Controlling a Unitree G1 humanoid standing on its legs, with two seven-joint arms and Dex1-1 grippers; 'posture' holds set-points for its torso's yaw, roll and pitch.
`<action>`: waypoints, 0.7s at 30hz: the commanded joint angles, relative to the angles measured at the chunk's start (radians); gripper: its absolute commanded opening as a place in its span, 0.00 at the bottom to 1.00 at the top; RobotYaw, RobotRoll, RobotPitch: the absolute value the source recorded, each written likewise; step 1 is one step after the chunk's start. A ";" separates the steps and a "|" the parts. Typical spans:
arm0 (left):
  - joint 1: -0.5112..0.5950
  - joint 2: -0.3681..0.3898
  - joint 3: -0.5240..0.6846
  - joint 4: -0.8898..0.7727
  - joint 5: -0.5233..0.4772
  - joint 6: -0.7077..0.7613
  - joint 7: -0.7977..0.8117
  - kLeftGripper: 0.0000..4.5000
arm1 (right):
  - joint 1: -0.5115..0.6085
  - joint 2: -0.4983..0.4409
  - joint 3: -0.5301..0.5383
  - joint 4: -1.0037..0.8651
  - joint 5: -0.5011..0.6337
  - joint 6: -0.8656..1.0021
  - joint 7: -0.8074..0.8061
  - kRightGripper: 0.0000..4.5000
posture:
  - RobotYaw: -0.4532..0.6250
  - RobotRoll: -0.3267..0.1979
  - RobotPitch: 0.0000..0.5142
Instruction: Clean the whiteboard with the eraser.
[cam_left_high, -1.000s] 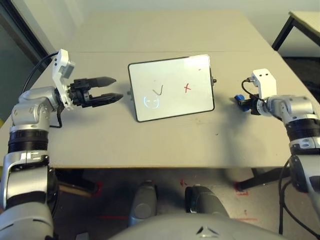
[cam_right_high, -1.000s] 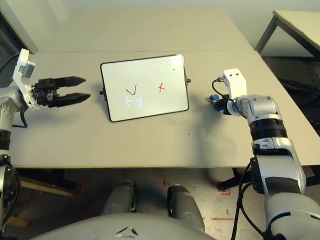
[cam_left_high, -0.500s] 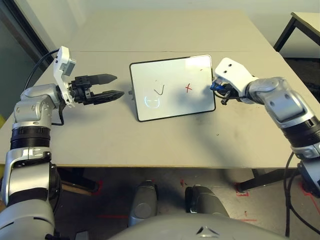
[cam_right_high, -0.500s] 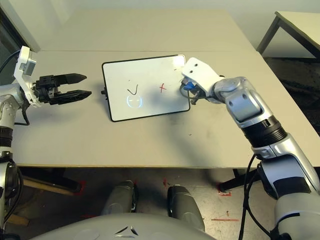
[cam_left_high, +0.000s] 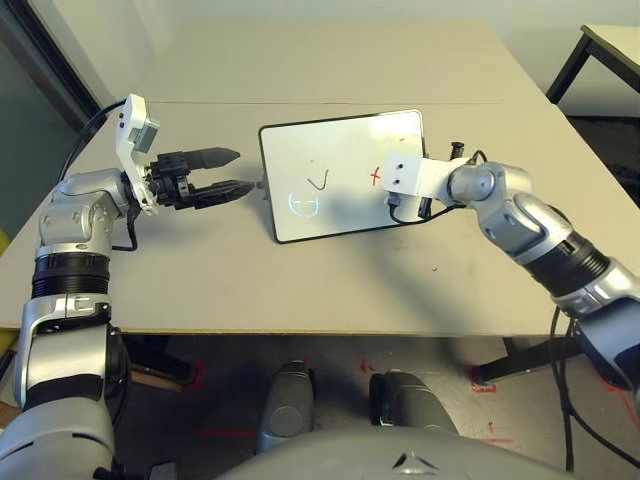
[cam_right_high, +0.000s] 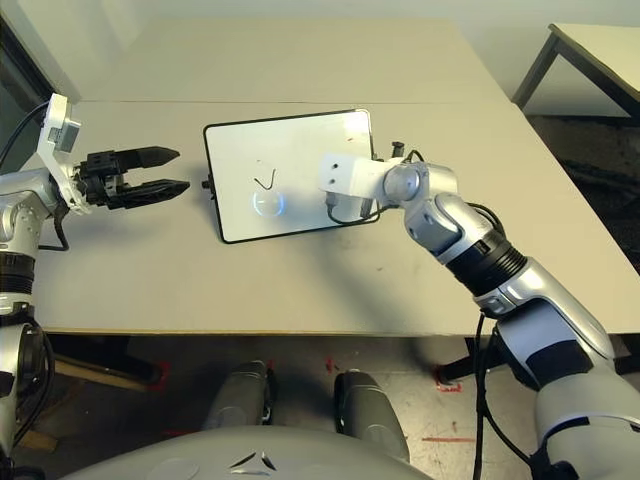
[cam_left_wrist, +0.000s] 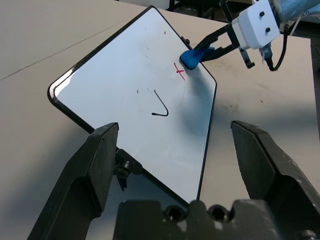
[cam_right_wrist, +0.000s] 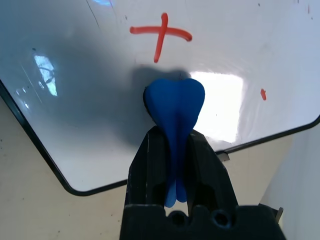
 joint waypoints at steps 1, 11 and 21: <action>-0.009 -0.002 -0.009 -0.008 0.012 -0.010 0.001 1.00 | -0.015 0.038 0.009 0.013 -0.035 -0.013 0.015 0.07 | 0.68 0.62 0.05; -0.015 -0.006 -0.009 -0.008 0.013 -0.017 0.008 1.00 | -0.007 0.125 0.025 -0.001 -0.115 -0.049 0.044 0.07 | 0.69 0.62 0.06; -0.016 -0.005 -0.008 -0.009 0.012 -0.018 0.008 1.00 | 0.023 0.094 -0.011 -0.010 -0.164 -0.064 0.080 0.07 | 0.68 0.62 0.06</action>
